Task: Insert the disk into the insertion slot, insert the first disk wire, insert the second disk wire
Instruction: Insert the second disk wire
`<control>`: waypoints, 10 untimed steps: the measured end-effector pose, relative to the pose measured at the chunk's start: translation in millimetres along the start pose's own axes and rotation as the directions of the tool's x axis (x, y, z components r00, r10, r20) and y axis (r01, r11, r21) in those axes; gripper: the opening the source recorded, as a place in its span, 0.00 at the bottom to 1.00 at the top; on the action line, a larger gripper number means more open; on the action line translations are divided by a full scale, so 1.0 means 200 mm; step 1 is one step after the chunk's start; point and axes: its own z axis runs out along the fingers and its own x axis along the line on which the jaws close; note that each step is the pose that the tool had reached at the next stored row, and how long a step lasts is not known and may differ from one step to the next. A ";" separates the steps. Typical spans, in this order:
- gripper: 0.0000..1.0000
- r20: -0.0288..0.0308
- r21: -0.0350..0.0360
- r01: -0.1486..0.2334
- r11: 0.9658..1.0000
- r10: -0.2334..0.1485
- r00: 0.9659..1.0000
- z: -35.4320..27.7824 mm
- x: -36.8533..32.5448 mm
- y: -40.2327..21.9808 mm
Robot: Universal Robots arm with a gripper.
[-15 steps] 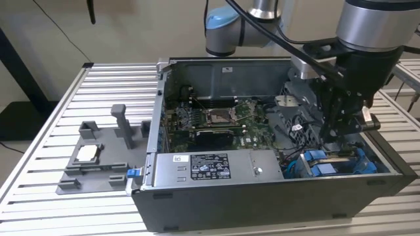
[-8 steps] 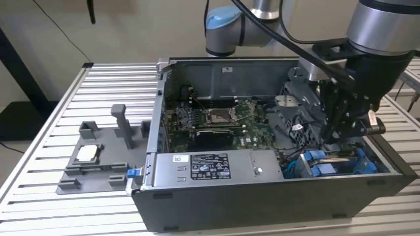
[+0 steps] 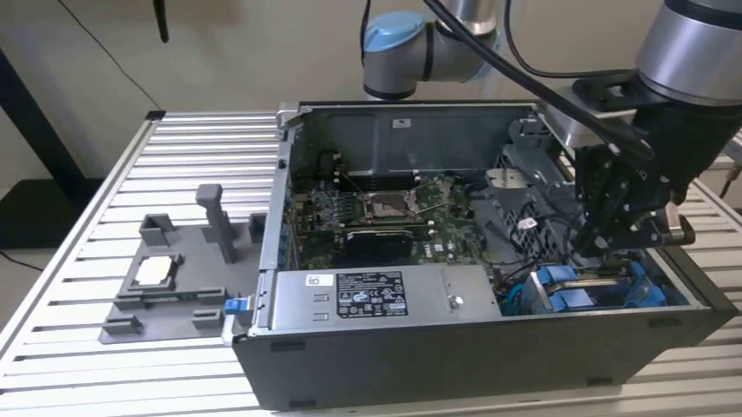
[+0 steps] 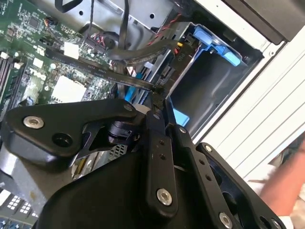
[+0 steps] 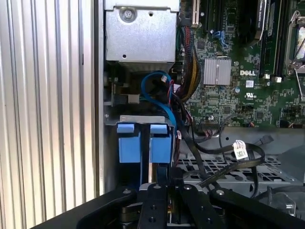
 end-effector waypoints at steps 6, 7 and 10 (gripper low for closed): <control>0.16 0.014 -0.023 -0.001 1.000 0.001 1.000 0.006 0.018 -0.037; 0.16 0.016 -0.027 -0.001 1.000 0.002 1.000 0.008 0.020 -0.042; 0.16 0.019 -0.036 -0.002 0.999 0.002 1.000 0.014 0.022 -0.059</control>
